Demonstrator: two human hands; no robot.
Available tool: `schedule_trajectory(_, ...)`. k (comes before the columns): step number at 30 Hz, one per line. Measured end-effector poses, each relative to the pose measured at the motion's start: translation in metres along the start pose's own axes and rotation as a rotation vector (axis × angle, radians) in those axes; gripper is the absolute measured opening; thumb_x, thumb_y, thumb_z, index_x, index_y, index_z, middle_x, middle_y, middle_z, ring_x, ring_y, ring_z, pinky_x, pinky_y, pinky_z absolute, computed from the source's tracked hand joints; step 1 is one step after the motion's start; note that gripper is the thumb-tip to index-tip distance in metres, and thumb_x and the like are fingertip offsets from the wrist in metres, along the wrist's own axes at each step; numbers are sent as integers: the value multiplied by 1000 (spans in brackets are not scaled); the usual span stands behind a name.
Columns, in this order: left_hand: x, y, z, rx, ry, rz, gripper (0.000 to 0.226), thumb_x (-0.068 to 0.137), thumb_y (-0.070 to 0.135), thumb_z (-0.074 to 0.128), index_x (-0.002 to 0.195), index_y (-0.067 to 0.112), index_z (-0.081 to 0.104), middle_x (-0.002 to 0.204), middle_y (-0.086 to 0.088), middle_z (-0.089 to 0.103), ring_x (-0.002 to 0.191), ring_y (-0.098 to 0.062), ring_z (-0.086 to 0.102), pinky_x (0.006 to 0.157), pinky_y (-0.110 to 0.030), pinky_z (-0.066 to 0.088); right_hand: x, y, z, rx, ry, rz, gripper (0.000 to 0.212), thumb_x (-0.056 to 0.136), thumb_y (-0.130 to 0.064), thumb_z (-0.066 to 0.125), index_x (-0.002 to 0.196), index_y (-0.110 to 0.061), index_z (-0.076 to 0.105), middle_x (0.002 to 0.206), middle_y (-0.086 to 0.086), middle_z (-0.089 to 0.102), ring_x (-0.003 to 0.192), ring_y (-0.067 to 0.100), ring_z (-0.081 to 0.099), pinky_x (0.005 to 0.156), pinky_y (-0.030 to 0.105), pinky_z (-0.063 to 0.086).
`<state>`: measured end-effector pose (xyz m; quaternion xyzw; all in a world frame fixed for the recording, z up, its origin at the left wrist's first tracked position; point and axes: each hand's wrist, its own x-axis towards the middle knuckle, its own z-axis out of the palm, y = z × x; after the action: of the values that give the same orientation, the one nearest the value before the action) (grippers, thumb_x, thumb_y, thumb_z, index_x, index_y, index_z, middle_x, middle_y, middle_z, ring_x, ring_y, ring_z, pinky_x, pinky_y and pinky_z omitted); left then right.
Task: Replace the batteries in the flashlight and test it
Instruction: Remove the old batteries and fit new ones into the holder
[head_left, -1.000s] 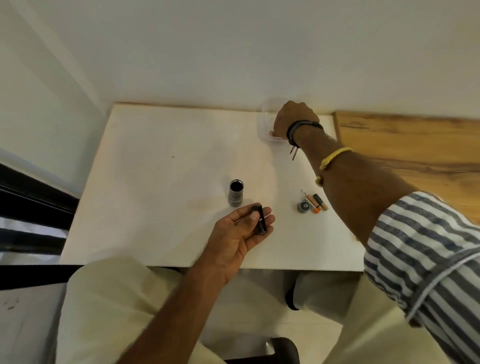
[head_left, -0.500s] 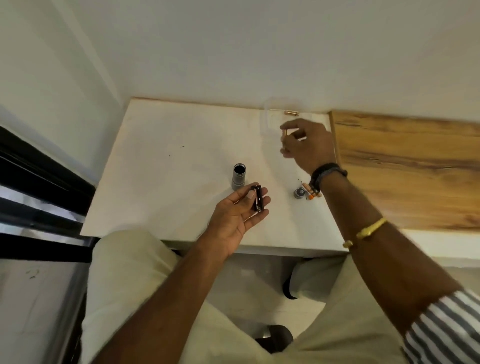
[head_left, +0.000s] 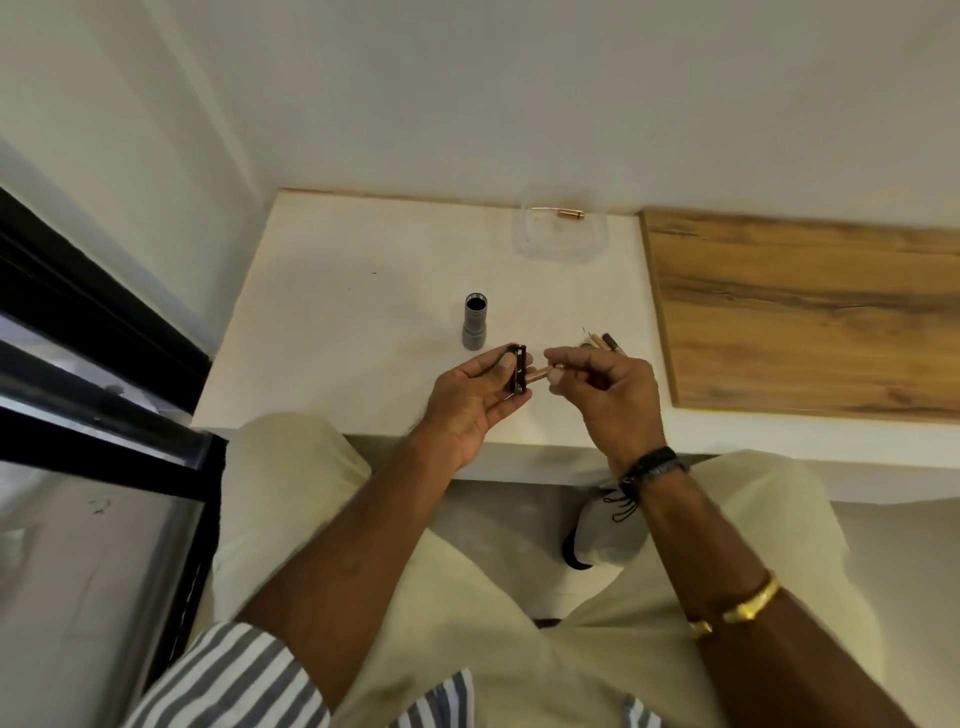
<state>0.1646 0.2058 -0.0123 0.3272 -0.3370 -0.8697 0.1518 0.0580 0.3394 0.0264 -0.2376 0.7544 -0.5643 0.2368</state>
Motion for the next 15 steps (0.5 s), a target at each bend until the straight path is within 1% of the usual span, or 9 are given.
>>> schedule_trajectory(2,-2,-1,0,27,7,-5,25,93,13,66,116,5,69,113,-14,74,106,-28,71,80,-34,60,-3,-1,1,-5,41,-46,24,84,-8,81,108,-12,75,89,5,78,84,22,75,81,39,63)
schedule_trajectory(4,-4,-3,0,46,13,-13,25,91,13,68,114,4,69,110,-16,75,104,-29,72,78,-34,60,-5,-2,2,-27,89,-78,23,82,-12,84,102,-11,73,86,3,78,80,17,76,74,33,64)
schedule_trajectory(6,-7,-4,-1,70,22,-11,26,91,14,70,114,2,69,108,-18,75,102,-30,73,78,-34,61,-6,-2,4,-68,111,-105,18,81,-14,85,95,-11,74,82,0,78,73,13,75,70,28,63)
schedule_trajectory(12,-12,-6,-3,96,42,31,24,90,15,70,112,4,72,105,-16,76,100,-29,73,78,-34,61,-8,2,12,-157,124,-151,11,84,-14,81,95,-15,78,77,-9,75,67,7,73,70,24,63)
schedule_trajectory(15,-15,-6,-2,104,69,63,23,90,13,70,111,4,72,106,-16,76,100,-29,74,83,-38,61,-9,2,16,-175,145,-168,12,86,-15,81,97,-16,78,77,-9,75,68,6,73,71,24,63)
